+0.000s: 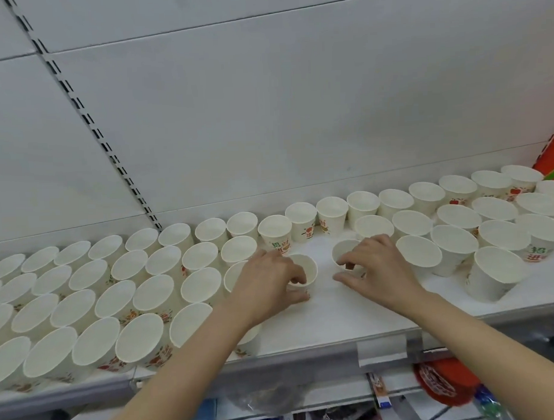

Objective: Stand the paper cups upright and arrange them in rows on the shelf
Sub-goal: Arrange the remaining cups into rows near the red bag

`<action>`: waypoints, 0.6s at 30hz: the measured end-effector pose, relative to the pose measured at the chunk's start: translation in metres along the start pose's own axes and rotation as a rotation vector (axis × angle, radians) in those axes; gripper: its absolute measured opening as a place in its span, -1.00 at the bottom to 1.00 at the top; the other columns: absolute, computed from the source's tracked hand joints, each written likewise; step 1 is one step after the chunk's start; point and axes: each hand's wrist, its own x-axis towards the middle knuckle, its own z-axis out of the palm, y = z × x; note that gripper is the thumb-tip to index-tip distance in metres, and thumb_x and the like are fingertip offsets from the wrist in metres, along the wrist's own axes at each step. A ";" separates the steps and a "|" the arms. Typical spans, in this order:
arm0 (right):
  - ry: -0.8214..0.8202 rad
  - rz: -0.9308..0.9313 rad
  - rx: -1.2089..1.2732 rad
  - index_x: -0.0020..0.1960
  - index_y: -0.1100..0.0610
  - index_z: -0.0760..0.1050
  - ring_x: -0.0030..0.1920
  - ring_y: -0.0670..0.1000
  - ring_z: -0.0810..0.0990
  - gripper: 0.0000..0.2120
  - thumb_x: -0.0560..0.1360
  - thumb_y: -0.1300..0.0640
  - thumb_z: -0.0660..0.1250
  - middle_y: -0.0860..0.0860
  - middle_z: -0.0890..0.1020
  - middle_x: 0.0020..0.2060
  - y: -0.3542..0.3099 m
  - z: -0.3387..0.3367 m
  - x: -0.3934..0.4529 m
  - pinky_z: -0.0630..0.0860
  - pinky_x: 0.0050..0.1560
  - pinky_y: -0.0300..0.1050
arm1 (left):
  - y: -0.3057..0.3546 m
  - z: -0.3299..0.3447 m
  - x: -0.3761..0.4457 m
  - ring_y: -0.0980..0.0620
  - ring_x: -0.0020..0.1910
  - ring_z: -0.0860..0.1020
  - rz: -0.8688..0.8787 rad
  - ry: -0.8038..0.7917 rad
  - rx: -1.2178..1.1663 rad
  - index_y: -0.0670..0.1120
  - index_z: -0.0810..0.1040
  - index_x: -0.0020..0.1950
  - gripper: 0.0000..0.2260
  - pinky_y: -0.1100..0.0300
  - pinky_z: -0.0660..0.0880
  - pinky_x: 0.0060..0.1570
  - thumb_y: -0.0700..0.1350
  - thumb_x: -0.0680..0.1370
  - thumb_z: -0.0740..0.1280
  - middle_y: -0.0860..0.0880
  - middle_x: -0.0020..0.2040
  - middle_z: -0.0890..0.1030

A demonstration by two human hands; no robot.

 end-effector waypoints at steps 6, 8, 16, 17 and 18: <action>0.117 0.133 0.096 -0.06 0.05 0.64 -0.10 0.05 0.53 -0.82 0.45 -0.02 0.35 -0.08 0.67 -0.19 -0.002 -0.003 0.067 0.44 -0.03 0.01 | -0.047 -0.022 0.033 0.11 -0.01 0.52 -0.295 0.187 -0.169 0.10 0.63 -0.06 -0.90 0.14 0.46 -0.10 0.05 0.46 0.43 0.15 -0.08 0.61; -0.024 0.135 0.053 0.07 0.06 0.62 0.03 0.07 0.49 -0.81 0.46 0.11 0.40 -0.05 0.67 -0.05 0.000 0.008 0.093 0.45 0.02 0.01 | -0.063 -0.021 0.052 0.02 0.04 0.50 -0.303 0.105 -0.045 0.06 0.62 0.03 -0.84 0.11 0.45 -0.05 -0.01 0.46 0.44 0.08 -0.01 0.61; -0.282 0.155 -0.109 -0.06 -0.05 0.63 0.06 0.04 0.45 -0.89 0.45 0.08 0.36 0.00 0.62 -0.14 0.005 0.042 0.120 0.13 -0.14 -0.19 | -0.069 0.005 0.083 -0.05 0.03 0.51 -0.186 0.040 0.109 0.04 0.66 -0.04 -0.90 0.17 0.30 -0.09 -0.07 0.51 0.36 0.02 -0.05 0.66; -0.267 0.149 -0.126 -0.08 -0.02 0.63 0.04 0.04 0.45 -0.91 0.45 0.08 0.36 0.00 0.62 -0.17 0.006 0.041 0.119 0.10 -0.15 -0.20 | -0.070 0.007 0.084 -0.05 0.03 0.51 -0.176 0.049 0.122 0.03 0.66 -0.03 -0.90 0.18 0.28 -0.10 -0.07 0.51 0.36 0.02 -0.05 0.65; -0.254 0.150 -0.133 -0.09 -0.01 0.63 0.02 0.03 0.44 -0.92 0.46 0.09 0.36 -0.01 0.63 -0.18 0.007 0.040 0.118 0.08 -0.15 -0.20 | -0.070 0.009 0.085 -0.05 0.02 0.51 -0.170 0.058 0.136 0.03 0.66 -0.03 -0.90 0.18 0.25 -0.12 -0.07 0.51 0.35 0.03 -0.05 0.65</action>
